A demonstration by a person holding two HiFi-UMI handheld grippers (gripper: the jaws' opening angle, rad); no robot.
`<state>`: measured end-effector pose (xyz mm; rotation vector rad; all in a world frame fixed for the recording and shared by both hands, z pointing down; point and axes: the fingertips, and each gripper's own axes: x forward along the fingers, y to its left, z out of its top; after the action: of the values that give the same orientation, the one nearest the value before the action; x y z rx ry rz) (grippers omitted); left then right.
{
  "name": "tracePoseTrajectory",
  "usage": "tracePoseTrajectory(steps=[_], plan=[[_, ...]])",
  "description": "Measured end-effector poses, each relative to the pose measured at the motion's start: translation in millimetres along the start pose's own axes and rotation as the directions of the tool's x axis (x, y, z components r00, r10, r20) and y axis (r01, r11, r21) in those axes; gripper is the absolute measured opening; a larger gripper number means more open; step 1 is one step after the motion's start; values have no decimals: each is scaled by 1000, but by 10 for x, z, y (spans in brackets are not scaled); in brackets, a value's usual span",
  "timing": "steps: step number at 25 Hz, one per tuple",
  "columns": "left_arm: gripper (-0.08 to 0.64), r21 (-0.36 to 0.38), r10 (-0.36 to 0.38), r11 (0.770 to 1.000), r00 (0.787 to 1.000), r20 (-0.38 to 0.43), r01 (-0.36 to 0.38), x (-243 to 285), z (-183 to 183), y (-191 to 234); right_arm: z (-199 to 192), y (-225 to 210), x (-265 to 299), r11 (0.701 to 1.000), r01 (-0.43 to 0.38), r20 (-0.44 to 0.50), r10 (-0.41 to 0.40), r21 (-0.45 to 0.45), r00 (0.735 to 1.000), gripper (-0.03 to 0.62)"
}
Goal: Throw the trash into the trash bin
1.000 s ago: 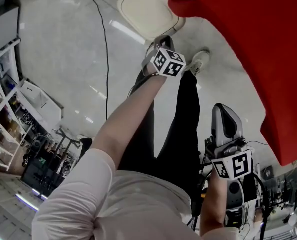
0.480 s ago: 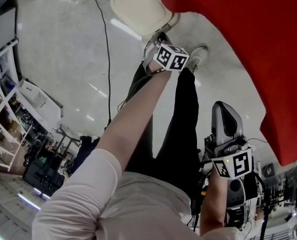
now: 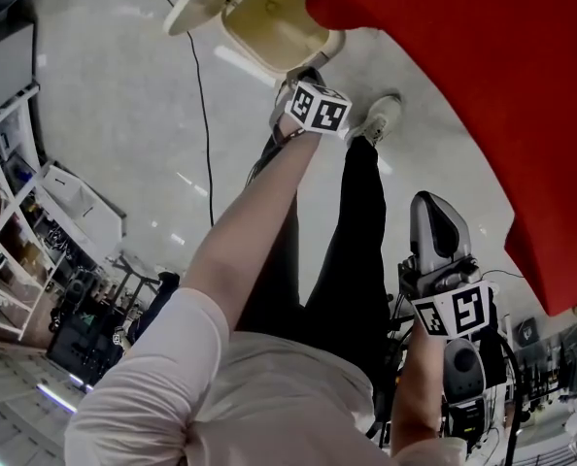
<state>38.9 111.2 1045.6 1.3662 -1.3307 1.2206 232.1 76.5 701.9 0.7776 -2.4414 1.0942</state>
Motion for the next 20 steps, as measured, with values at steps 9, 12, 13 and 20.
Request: tracePoseTrajectory(steps=[9, 12, 13, 20], plan=[[3, -20, -112, 993, 991, 69, 113, -524, 3, 45, 152, 275, 27, 999, 15, 14, -15, -31, 1000, 0], [3, -31, -139, 989, 984, 109, 143, -826, -25, 74, 192, 404, 11, 999, 23, 17, -22, -39, 1000, 0], [3, -36, -151, 987, 981, 121, 156, -928, -22, 84, 225, 448, 7, 999, 25, 19, -24, -44, 1000, 0], [3, -56, -228, 968, 954, 196, 243, -1671, 41, 97, 449, 765, -89, 996, 35, 21, -33, -82, 999, 0]])
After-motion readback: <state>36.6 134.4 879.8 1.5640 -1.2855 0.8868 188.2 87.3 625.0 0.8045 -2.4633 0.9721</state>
